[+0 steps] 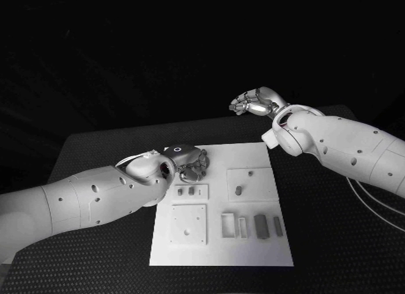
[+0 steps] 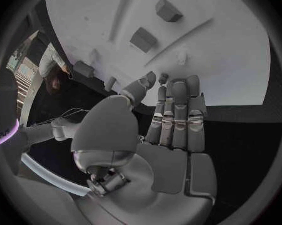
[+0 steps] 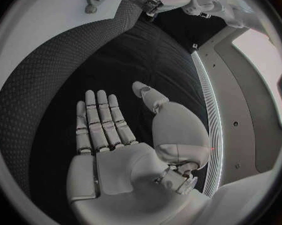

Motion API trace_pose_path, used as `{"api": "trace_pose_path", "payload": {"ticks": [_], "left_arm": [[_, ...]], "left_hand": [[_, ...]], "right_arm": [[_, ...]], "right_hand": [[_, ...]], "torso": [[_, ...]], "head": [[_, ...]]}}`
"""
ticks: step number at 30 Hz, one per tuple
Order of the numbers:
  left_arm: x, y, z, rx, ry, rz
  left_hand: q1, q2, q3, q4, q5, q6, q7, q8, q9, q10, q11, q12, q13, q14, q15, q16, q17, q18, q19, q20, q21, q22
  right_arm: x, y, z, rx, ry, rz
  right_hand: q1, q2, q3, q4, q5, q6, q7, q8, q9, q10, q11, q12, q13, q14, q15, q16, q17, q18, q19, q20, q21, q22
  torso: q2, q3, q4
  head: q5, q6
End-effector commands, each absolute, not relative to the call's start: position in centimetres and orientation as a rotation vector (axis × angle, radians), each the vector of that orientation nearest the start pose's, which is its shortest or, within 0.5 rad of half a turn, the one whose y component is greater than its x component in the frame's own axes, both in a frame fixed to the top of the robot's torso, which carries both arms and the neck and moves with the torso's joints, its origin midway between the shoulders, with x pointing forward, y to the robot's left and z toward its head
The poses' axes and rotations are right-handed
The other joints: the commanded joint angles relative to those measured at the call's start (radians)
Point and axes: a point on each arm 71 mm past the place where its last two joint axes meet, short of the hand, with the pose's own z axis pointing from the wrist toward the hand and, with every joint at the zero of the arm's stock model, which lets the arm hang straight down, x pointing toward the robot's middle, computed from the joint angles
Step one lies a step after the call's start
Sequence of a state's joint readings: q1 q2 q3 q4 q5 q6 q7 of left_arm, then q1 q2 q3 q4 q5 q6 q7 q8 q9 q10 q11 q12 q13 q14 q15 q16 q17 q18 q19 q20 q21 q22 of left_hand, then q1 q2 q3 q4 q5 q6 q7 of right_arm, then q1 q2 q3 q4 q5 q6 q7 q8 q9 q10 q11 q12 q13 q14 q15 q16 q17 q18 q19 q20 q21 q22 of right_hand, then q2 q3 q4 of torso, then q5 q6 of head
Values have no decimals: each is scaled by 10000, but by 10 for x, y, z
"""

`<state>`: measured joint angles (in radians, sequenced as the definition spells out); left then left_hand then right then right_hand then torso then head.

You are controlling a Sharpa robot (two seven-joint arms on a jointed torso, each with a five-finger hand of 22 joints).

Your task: Assemble the parts on the task board

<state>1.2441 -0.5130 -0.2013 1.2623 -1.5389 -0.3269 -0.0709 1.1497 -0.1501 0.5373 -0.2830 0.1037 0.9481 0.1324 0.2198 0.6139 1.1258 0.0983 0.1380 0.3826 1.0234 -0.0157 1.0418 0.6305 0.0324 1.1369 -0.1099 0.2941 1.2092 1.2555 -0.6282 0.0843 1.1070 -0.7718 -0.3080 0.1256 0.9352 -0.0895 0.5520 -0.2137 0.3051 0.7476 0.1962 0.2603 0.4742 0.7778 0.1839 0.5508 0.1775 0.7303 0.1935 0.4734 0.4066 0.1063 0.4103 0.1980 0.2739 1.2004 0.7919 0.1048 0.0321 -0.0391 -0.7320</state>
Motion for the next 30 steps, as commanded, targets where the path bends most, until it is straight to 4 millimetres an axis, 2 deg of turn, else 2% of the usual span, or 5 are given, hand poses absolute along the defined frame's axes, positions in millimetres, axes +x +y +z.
{"api": "trace_pose_path", "payload": {"ticks": [1,10,14,21,30], "left_arm": [[506,99,-227,4271,16653,-6415],[509,98,-230,4239,16705,-6330],[510,98,-233,4184,16760,-6247],[510,96,-235,4188,16814,-6239],[510,95,-238,4238,16945,-6252]], "left_hand": [[55,0,17,11,9,-51,32,-45,-22,60,10,-61,-21,12,52,54,20,311,76,-8,59,19],[39,32,38,32,32,-10,52,-34,-46,66,23,-140,-59,16,64,52,33,321,82,5,55,33],[65,64,68,25,45,1,57,-34,-62,66,30,-184,-80,16,70,50,40,332,84,9,51,41],[116,117,110,11,56,8,51,-38,-88,112,27,-226,-99,40,67,60,56,348,109,11,57,58],[154,190,143,8,53,65,69,-18,-117,230,2,-262,-114,102,45,96,90,369,177,1,87,96]], "right_arm": [[577,-218,-135,4924,15027,10326],[577,-215,-135,4896,15081,10394],[577,-214,-135,4886,15118,10414],[576,-214,-135,4883,15160,10430],[576,-213,-137,4887,15213,10449]], "right_hand": [[107,31,-72,2,35,-52,288,38,-14,-3,68,-37,-51,-7,77,-58,-22,-173,-59,-12,-45,21],[101,39,-80,22,35,-58,289,43,-26,23,72,-60,-109,11,81,-98,-45,-174,-64,-8,-64,47],[98,45,-82,31,35,-59,289,46,-30,33,73,-67,-129,22,80,-109,-52,-172,-61,-8,-70,56],[101,55,-82,40,36,-60,287,50,-35,47,72,-77,-159,38,79,-126,-61,-168,-57,-8,-78,70],[103,61,-85,48,36,-63,288,55,-44,63,73,-89,-199,63,75,-144,-72,-156,-30,-10,-81,89]], "torso": [[-1,8,-11],[8,20,-7],[12,8,1],[14,16,-2],[-6,3,3]], "head": [[-6,12],[1,-26],[-46,-34],[-70,-44],[-68,-105]]}}
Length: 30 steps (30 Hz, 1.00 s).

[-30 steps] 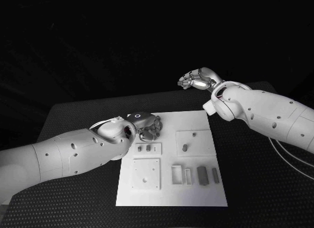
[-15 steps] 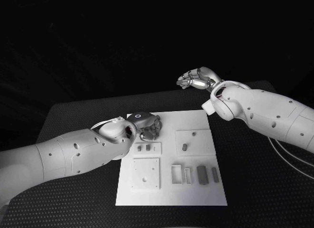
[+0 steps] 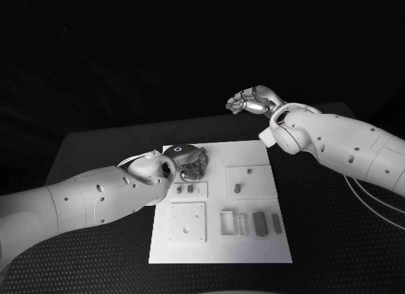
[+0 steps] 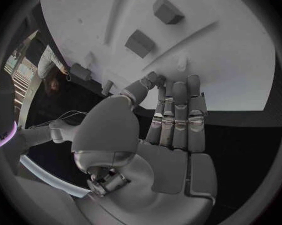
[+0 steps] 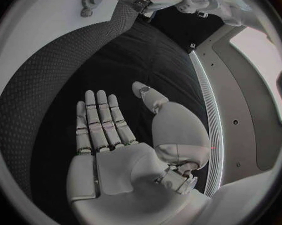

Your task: Assemble the parts on the task board

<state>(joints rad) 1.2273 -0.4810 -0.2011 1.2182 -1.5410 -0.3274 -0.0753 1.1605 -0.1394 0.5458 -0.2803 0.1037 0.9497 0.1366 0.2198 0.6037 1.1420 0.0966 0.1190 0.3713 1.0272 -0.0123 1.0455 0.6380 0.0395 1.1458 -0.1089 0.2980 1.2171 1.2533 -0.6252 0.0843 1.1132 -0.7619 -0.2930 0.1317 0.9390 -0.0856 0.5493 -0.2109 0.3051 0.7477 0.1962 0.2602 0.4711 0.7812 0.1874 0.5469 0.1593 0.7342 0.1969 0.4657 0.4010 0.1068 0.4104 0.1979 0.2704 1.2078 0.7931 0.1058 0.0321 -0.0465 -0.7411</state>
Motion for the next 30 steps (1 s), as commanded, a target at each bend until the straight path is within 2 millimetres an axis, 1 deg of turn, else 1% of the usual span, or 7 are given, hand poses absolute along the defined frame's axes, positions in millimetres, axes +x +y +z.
{"api": "trace_pose_path", "payload": {"ticks": [1,7,14,21,25,30], "left_arm": [[509,95,-238,4266,16965,-6279],[508,93,-240,4421,17194,-6363],[507,91,-242,4482,17385,-6307],[506,90,-249,4441,17473,-6279],[505,90,-251,4435,17514,-6291],[505,91,-251,4449,17557,-6220]], "left_hand": [[54,98,62,-21,50,69,28,-11,-21,113,8,-71,1,84,-1,73,26,303,113,-16,63,31],[83,158,70,-27,58,172,16,35,-46,318,-56,-66,24,166,-59,141,83,313,206,-55,121,99],[135,166,86,-62,86,225,-15,57,-60,371,-72,-91,27,159,-75,144,101,307,199,-71,119,124],[204,225,115,-62,98,280,-4,80,-74,446,-93,-105,36,180,-95,160,122,302,221,-88,131,151],[223,270,128,-53,98,320,4,97,-82,499,-108,-111,42,210,-110,175,136,299,254,-101,146,170],[280,325,155,-57,103,450,-9,156,-96,675,-168,-110,66,329,-171,237,181,304,371,-153,202,227]], "right_arm": [[576,-213,-137,4888,15215,10448],[576,-213,-137,4897,15216,10434],[576,-213,-137,4886,15223,10455],[576,-213,-137,4886,15236,10453],[576,-213,-137,4885,15245,10454],[576,-214,-137,4888,15247,10448]], "right_hand": [[64,23,-58,21,35,-64,288,56,-14,30,37,-51,-19,25,41,-68,-16,-160,-29,-10,-47,16],[62,23,-61,23,35,-65,287,57,-16,35,37,-54,-31,27,41,-76,-20,-158,-25,-9,-50,21],[62,24,-64,26,35,-65,286,59,-19,41,37,-58,-46,32,41,-86,-25,-156,-22,-9,-56,27],[59,25,-68,30,35,-65,285,62,-22,48,37,-63,-62,37,41,-96,-30,-155,-19,-8,-62,33],[58,24,-69,31,35,-65,285,63,-24,51,37,-64,-68,39,41,-100,-32,-154,-19,-7,-65,35],[58,23,-71,31,35,-65,285,64,-25,53,37,-66,-74,41,41,-104,-34,-153,-18,-7,-68,38]], "torso": [[-19,-11,2],[-16,-16,0],[-17,-12,0],[-12,-21,-1],[-1,-10,-6],[-8,-9,-5]], "head": [[3,-16],[-5,-22],[-9,-27],[-21,-32],[-36,-43],[-44,-61]]}}
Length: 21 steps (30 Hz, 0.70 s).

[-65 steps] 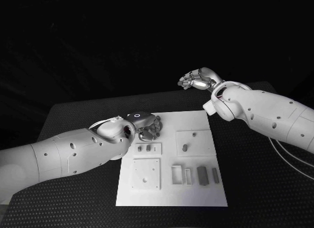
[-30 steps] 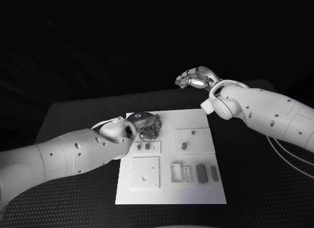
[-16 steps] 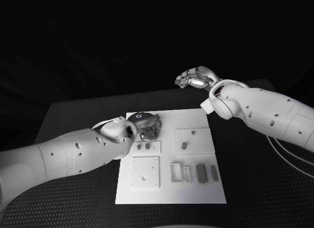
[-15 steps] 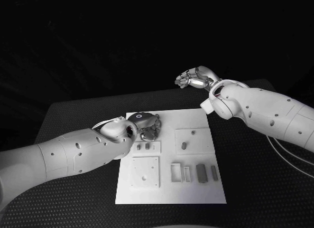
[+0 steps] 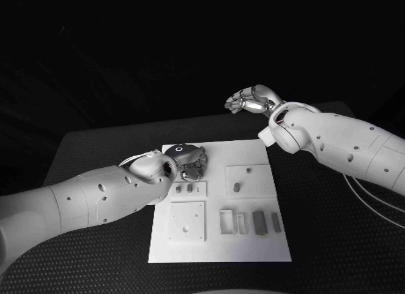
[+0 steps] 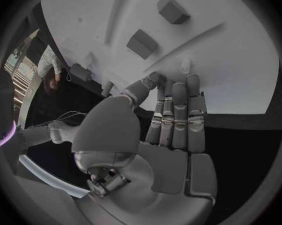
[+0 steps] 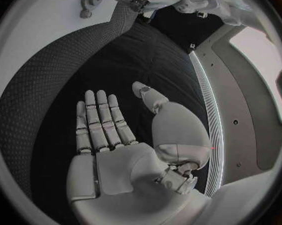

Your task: Assemble the parts on the task board

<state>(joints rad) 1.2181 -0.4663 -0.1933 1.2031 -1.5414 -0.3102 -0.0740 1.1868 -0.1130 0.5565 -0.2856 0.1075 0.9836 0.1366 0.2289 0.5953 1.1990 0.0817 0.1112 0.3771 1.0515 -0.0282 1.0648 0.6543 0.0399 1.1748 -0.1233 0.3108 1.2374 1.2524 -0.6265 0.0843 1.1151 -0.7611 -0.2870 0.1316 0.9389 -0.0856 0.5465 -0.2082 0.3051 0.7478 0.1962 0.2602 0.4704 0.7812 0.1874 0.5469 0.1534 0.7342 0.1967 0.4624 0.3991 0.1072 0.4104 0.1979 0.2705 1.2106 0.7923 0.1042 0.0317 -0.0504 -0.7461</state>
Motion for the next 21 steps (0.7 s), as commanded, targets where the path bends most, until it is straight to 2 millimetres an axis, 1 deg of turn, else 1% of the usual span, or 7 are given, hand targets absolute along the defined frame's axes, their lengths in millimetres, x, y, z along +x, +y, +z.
{"api": "trace_pose_path", "payload": {"ticks": [1,7,10,12,13,17,21], "left_arm": [[505,92,-252,4452,17575,-6197],[506,97,-253,4552,17661,-6042],[505,97,-253,4623,17633,-6118],[505,97,-253,4677,17605,-6175],[505,96,-253,4682,17564,-6213],[504,96,-252,4652,17304,-6384],[504,97,-249,4416,16936,-6544]], "left_hand": [[32,69,54,-7,64,139,-20,79,-16,146,-34,-35,13,112,-26,55,27,300,106,-21,86,36],[174,113,129,-29,77,220,-56,116,-29,272,-79,-46,27,174,-68,55,38,293,143,-56,85,58],[348,156,212,-36,-9,277,-75,143,-40,358,-105,-67,35,218,-95,41,42,279,171,-79,77,68],[570,177,356,-21,-359,407,-122,208,-42,534,-174,-55,63,345,-156,66,62,269,285,-124,105,93],[617,186,420,-14,-427,465,-142,234,-45,611,-198,-55,75,406,-187,76,72,264,351,-150,124,108],[725,229,561,-27,-442,722,-247,358,-35,910,-323,-33,132,680,-306,121,103,262,613,-261,211,180],[793,277,674,-35,-439,961,-359,475,-4,1152,-417,-2,193,943,-407,163,128,268,854,-358,286,233]], "right_arm": [[576,-214,-137,4889,15245,10446],[576,-214,-137,4892,15244,10438],[576,-214,-137,4893,15241,10436],[576,-214,-137,4888,15248,10445],[576,-214,-137,4887,15248,10446],[576,-214,-138,4887,15252,10446],[576,-214,-138,4891,15253,10441]], "right_hand": [[58,23,-44,4,35,-66,285,64,-18,54,36,-67,-16,40,43,-71,-16,-157,-18,-6,-69,10],[55,23,-47,8,34,-66,285,66,-20,58,36,-69,-26,44,43,-77,-19,-156,-17,-5,-74,14],[52,24,-49,12,34,-65,285,67,-21,61,36,-70,-33,47,43,-81,-21,-155,-16,-4,-76,16],[47,26,-52,17,34,-66,285,68,-23,65,36,-72,-40,50,43,-85,-23,-155,-14,-3,-79,19],[46,26,-53,18,34,-66,285,69,-23,65,36,-73,-42,51,43,-86,-23,-155,-14,-3,-80,20],[39,28,-57,26,34,-66,285,70,-26,70,36,-75,-53,56,43,-91,-26,-154,-12,-2,-85,24],[34,30,-59,32,34,-65,284,72,-28,74,36,-77,-62,60,43,-97,-28,-152,-11,-1,-89,27]], "torso": [[-3,6,-1],[-11,-2,16],[-9,-6,15],[-5,-9,19],[-4,-8,17],[-6,-5,13],[-3,-10,8]], "head": [[-4,-15],[-17,-45],[-8,-53],[-5,-53],[-4,-53],[0,-66],[13,-67]]}}
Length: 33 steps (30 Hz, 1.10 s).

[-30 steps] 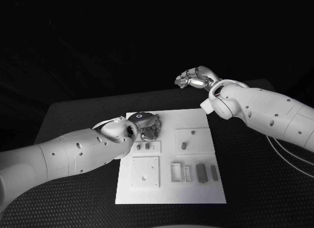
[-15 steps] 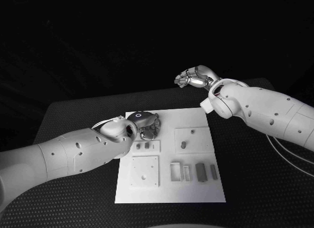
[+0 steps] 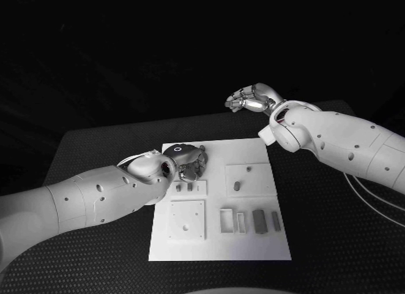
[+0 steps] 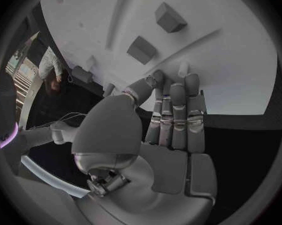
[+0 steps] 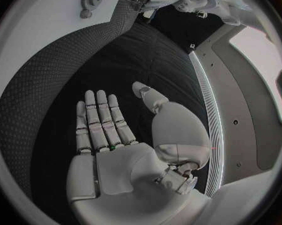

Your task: Assemble the parts on the task board

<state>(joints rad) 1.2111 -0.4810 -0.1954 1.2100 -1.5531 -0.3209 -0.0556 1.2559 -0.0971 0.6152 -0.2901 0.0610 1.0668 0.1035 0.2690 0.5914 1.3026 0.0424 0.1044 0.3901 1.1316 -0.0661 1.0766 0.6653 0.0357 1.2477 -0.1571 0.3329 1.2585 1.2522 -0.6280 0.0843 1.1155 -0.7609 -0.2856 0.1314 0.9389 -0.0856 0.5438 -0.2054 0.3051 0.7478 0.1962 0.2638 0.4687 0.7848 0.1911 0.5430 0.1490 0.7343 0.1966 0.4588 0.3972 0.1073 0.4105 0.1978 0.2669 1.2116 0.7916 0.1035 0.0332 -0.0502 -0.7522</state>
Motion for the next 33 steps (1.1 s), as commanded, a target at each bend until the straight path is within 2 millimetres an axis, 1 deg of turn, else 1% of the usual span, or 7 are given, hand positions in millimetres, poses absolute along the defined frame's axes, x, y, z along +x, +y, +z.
{"api": "trace_pose_path", "payload": {"ticks": [1,8,10,16,23,28,33], "left_arm": [[504,98,-249,4377,16919,-6555],[507,108,-247,3818,16692,-6678],[508,112,-246,3518,16638,-6768],[508,116,-244,2901,16552,-7140],[509,120,-244,2368,16916,-7323],[512,128,-245,1505,17245,-7445],[515,137,-240,1083,17300,-7455]], "left_hand": [[103,117,99,10,26,143,-35,80,36,132,-29,64,67,165,-35,44,19,309,147,-29,69,26],[83,106,148,8,13,220,-70,109,42,222,-63,40,89,307,-67,39,25,310,286,-82,98,53],[68,101,154,10,12,238,-78,115,43,246,-71,34,93,332,-74,32,25,307,309,-91,99,58],[48,102,167,13,11,263,-88,121,42,278,-81,21,97,372,-86,23,27,305,347,-105,101,67],[22,108,167,19,10,268,-89,120,40,286,-83,10,96,384,-89,15,27,300,358,-109,97,69],[-12,118,166,24,14,266,-86,115,36,294,-85,-2,96,396,-92,11,30,295,369,-113,94,73],[-25,125,168,21,22,267,-86,113,35,300,-88,-8,96,403,-96,9,33,294,375,-117,92,75]], "right_arm": [[576,-214,-138,4891,15254,10441],[575,-215,-139,4901,15256,10435],[576,-215,-139,4905,15260,10428],[576,-215,-140,4917,15259,10416],[576,-216,-140,4929,15267,10403],[576,-216,-140,4938,15269,10389],[575,-217,-140,4943,15270,10378]], "right_hand": [[34,30,-32,4,34,-65,284,36,-11,38,-1,-38,-18,59,44,-61,-10,-154,-11,-1,-54,18],[31,35,-34,9,35,-64,283,39,-13,42,-1,-41,-30,62,44,-69,-14,-152,-11,-1,-59,22],[32,39,-33,10,36,-63,283,40,-14,43,-2,-43,-35,63,44,-72,-15,-152,-10,-1,-62,24],[34,52,-33,14,36,-61,281,44,-17,47,-2,-47,-51,63,44,-84,-21,-150,-11,0,-70,31],[34,54,-35,14,36,-61,280,46,-20,49,-2,-50,-62,62,45,-93,-25,-150,-12,1,-76,36],[34,51,-37,14,35,-62,280,47,-21,51,-2,-52,-69,61,46,-98,-27,-150,-14,1,-80,38],[35,49,-39,13,35,-63,280,47,-23,53,-2,-54,-75,62,47,-102,-29,-150,-15,2,-84,41]], "torso": [[6,-5,-7],[-6,2,-18],[-5,-1,-16],[1,-9,-7],[0,2,-7],[-7,-2,-10],[-1,2,6]], "head": [[15,-4],[24,17],[9,31],[-2,59],[10,65],[27,82],[26,87]]}}
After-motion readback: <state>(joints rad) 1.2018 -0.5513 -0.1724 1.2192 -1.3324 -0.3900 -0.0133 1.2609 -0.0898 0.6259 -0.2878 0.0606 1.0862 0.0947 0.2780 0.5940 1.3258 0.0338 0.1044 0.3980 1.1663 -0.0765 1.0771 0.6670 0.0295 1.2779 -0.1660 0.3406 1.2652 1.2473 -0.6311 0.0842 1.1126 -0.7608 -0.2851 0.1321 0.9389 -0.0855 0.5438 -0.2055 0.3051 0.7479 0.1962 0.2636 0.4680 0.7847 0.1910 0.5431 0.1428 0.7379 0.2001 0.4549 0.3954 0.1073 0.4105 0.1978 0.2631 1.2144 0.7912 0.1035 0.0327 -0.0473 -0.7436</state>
